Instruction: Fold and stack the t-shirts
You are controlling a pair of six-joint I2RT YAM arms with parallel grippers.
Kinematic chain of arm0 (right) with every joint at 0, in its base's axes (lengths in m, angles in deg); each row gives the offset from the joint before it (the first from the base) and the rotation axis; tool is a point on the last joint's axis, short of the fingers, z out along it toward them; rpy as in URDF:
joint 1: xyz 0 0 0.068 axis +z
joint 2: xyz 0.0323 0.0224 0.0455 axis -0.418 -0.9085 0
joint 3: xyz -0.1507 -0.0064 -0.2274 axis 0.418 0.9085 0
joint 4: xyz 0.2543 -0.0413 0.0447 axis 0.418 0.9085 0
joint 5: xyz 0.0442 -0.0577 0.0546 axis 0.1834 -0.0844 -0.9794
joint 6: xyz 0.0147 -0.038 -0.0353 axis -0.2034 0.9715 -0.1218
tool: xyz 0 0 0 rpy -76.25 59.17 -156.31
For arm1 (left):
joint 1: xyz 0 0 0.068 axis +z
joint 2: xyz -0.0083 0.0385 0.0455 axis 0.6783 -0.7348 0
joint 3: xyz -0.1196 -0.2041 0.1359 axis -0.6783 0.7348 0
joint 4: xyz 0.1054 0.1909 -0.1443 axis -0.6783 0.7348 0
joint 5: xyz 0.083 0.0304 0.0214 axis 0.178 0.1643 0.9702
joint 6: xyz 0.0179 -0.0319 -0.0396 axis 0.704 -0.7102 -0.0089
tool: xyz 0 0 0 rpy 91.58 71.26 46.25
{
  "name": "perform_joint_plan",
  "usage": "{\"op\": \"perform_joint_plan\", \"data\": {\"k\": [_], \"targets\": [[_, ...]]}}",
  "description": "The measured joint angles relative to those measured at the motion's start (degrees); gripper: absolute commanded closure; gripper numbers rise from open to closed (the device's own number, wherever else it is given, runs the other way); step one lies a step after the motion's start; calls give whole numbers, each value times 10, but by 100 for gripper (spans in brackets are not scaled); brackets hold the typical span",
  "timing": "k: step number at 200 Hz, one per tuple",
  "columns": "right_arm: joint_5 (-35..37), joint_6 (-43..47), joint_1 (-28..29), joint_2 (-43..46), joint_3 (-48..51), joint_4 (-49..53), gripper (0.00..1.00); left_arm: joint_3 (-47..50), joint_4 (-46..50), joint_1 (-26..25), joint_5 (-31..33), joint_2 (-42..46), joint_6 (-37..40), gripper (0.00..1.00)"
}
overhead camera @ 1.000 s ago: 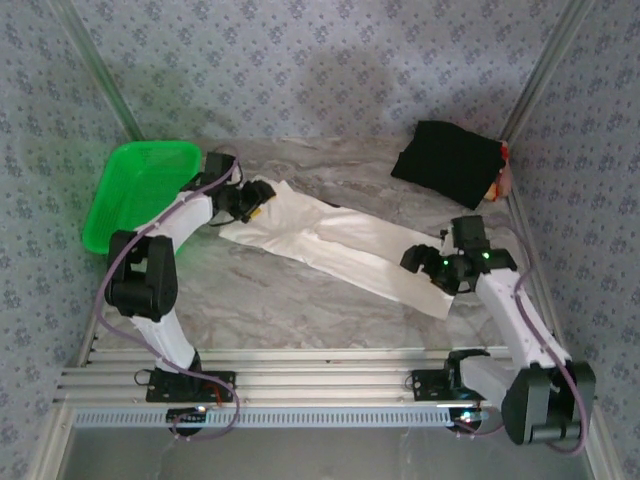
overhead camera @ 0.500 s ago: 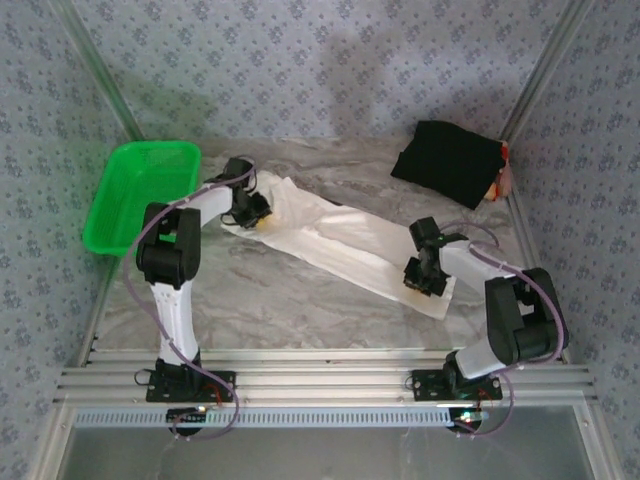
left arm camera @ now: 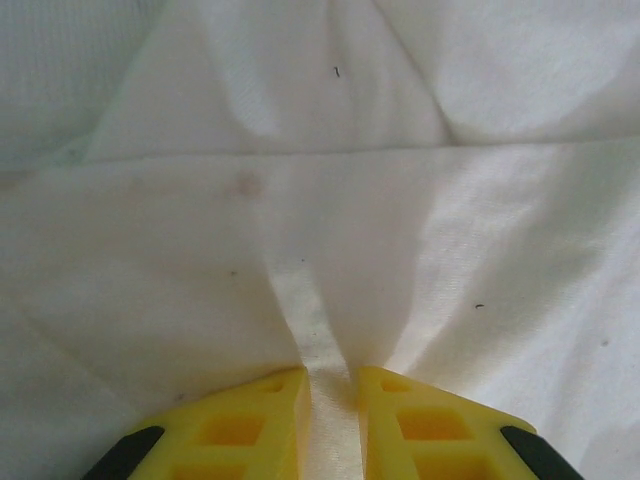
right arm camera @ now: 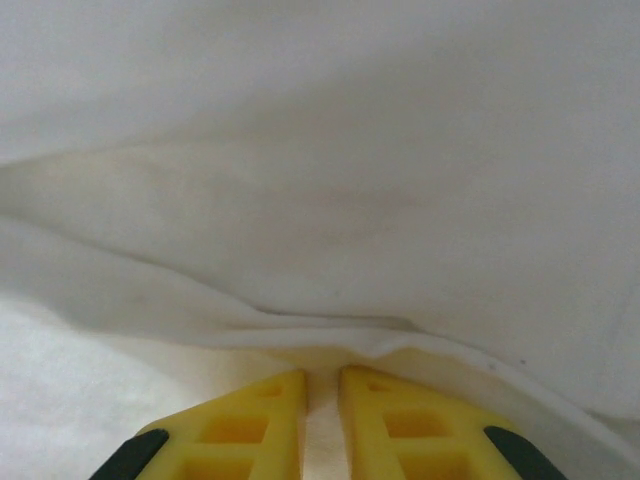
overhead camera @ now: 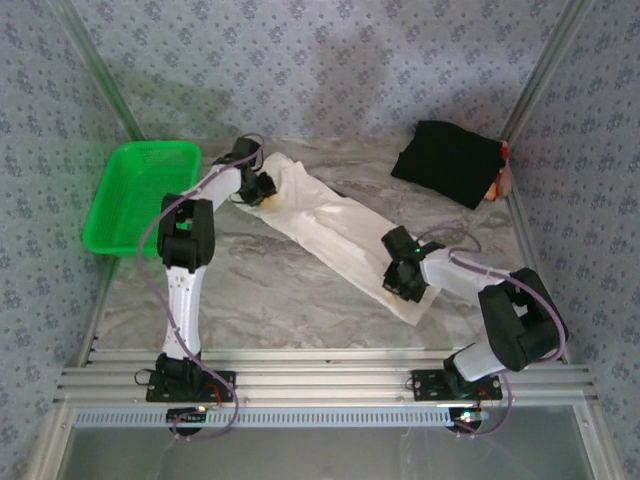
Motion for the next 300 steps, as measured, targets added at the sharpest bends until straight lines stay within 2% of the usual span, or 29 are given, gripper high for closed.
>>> {"op": "perform_joint_plan", "data": {"k": [30, 63, 82, 134, 190, 202, 214, 236, 257, 267, 281, 300], "targets": [[-35, -91, 75, -12, 0, -51, 77, -112, 21, -3, 1, -68, 7, 79], [-56, -195, 149, -51, -27, -107, 76, -347, 78, -11, -7, -200, 9, 80], [-64, -246, 189, -81, -50, -140, 76, -431, 82, -17, -19, -250, 5, 80], [-63, -366, 280, -169, -130, -204, 76, -456, 43, -20, -60, -275, -35, 80], [-64, -404, 324, -234, -213, -216, 72, -479, -8, -20, -89, -297, -63, 78], [-64, -402, 328, -235, -222, -202, 70, -486, -15, -20, -94, -302, -71, 73], [-64, -395, 330, -235, -233, -182, 70, -496, -22, -20, -103, -306, -84, 64], [-56, -365, 330, -226, -265, -132, 63, -503, -41, -15, -115, -303, -115, 39], [-40, -324, 330, -182, -297, -72, 52, -503, -64, -4, -125, -282, -144, 23], [-33, -301, 330, -153, -311, -45, 45, -503, -72, 5, -128, -259, -157, 18], [-26, -258, 329, -99, -329, -3, 39, -503, -75, 21, -135, -217, -163, 15], [-21, -175, 311, -13, -343, 57, 32, -503, -51, 47, -142, -126, -134, 14]]}}
